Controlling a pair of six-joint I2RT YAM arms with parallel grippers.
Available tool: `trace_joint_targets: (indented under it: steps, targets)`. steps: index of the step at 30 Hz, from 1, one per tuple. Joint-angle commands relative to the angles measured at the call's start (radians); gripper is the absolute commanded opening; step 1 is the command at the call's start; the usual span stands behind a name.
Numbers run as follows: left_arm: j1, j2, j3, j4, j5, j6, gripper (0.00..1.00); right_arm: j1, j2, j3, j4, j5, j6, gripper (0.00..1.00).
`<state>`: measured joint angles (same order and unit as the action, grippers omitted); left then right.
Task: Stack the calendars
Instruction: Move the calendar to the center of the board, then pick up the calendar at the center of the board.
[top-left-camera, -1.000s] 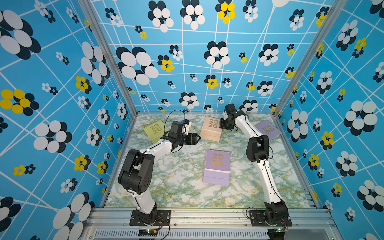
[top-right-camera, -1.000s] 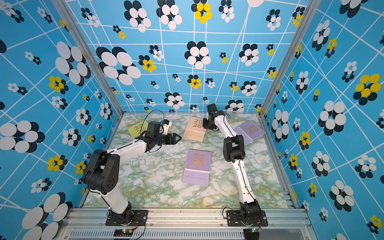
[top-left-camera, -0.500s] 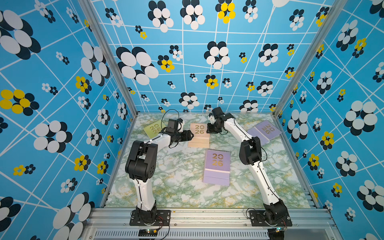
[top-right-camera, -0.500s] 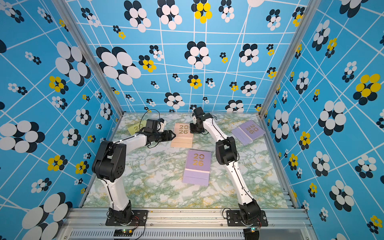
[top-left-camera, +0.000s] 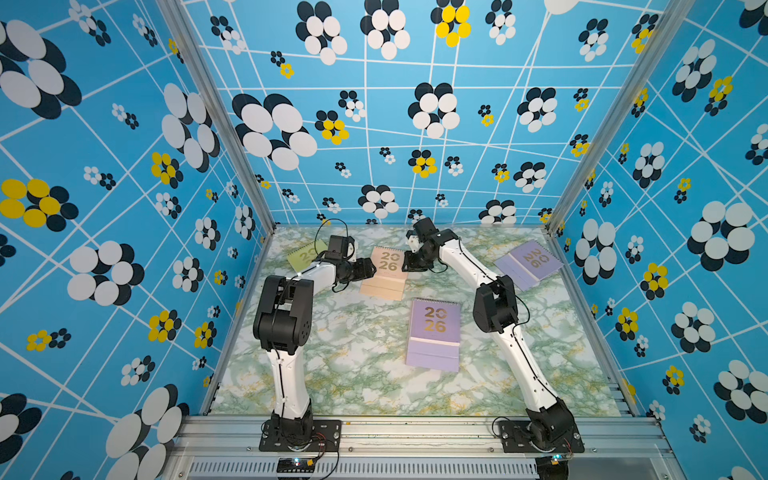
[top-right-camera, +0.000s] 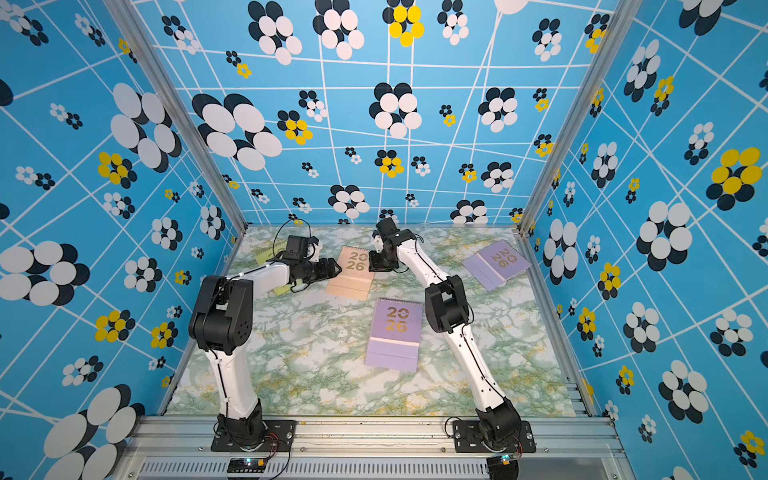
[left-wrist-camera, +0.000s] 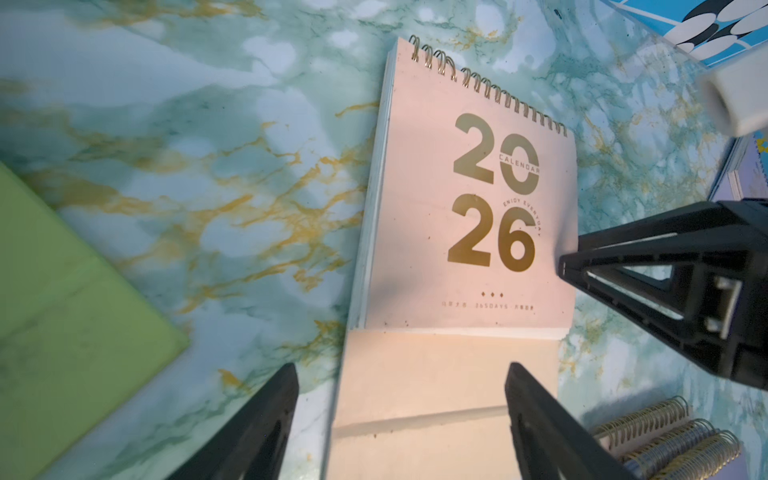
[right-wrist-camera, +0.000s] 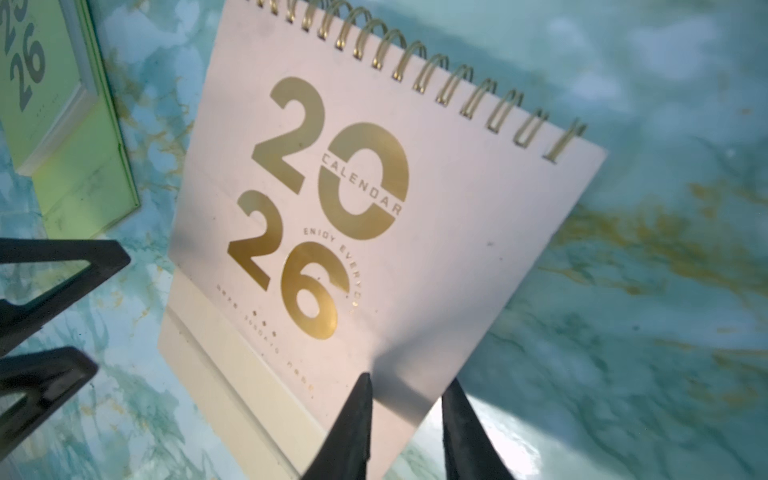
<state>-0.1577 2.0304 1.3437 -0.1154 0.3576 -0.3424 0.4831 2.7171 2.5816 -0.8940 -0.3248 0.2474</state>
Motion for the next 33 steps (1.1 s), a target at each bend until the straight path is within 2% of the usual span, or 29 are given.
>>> trace_joint_targets:
  steps: [1, 8, 13, 26, 33]
  targets:
    - [0.009, 0.042, 0.057, -0.046, -0.005, 0.022, 0.80, 0.008, 0.012, 0.023, -0.002, -0.018, 0.023, 0.34]
    - [0.017, 0.094, 0.127, -0.060, -0.001, 0.012, 0.80, 0.007, -0.031, -0.043, 0.030, 0.015, 0.108, 0.51]
    - [0.018, 0.147, 0.184, -0.084, 0.009, 0.009, 0.80, 0.009, -0.059, -0.099, 0.064, 0.012, 0.172, 0.56]
    - [0.006, 0.197, 0.227, -0.096, 0.039, -0.026, 0.79, 0.031, -0.041, -0.098, 0.104, -0.031, 0.252, 0.58]
    - [-0.001, 0.168, 0.154, -0.055, 0.073, -0.044, 0.78, 0.046, -0.013, -0.069, 0.109, -0.046, 0.261, 0.58]
